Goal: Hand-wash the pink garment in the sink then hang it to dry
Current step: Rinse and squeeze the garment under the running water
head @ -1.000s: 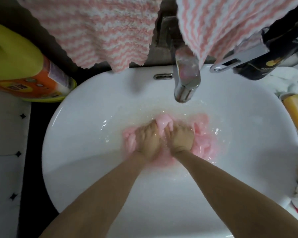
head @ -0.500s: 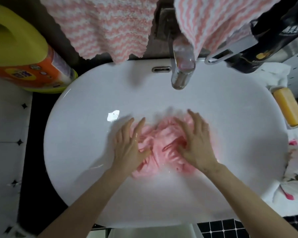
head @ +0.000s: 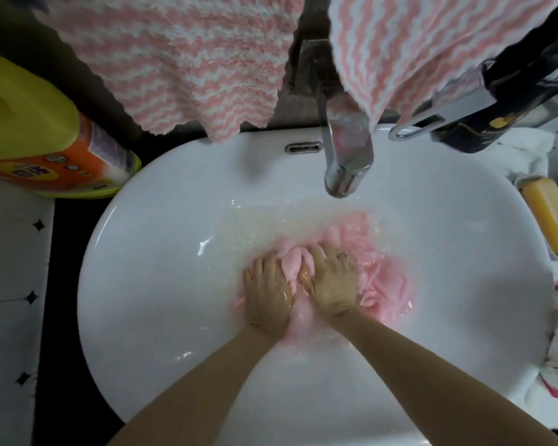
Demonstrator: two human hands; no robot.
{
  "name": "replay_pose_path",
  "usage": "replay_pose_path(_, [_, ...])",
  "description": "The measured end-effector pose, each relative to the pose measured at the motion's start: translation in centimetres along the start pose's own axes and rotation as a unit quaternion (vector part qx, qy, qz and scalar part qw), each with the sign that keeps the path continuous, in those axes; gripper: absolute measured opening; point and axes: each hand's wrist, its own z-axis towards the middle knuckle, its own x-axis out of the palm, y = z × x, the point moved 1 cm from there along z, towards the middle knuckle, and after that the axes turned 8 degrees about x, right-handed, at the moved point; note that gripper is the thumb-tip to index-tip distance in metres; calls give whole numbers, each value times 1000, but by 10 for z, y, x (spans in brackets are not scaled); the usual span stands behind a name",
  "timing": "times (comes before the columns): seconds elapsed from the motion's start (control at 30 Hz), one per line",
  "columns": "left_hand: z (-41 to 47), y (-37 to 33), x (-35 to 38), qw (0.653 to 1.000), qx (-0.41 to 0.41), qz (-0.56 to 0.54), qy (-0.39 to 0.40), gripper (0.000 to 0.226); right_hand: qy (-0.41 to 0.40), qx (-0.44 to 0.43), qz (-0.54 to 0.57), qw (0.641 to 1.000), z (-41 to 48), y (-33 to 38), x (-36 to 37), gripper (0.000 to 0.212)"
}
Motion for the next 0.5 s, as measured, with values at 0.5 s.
replay_pose_path(0.5, [61, 25, -35, 882, -178, -420, 119, 47, 75, 352, 430, 828, 43, 4, -34, 9])
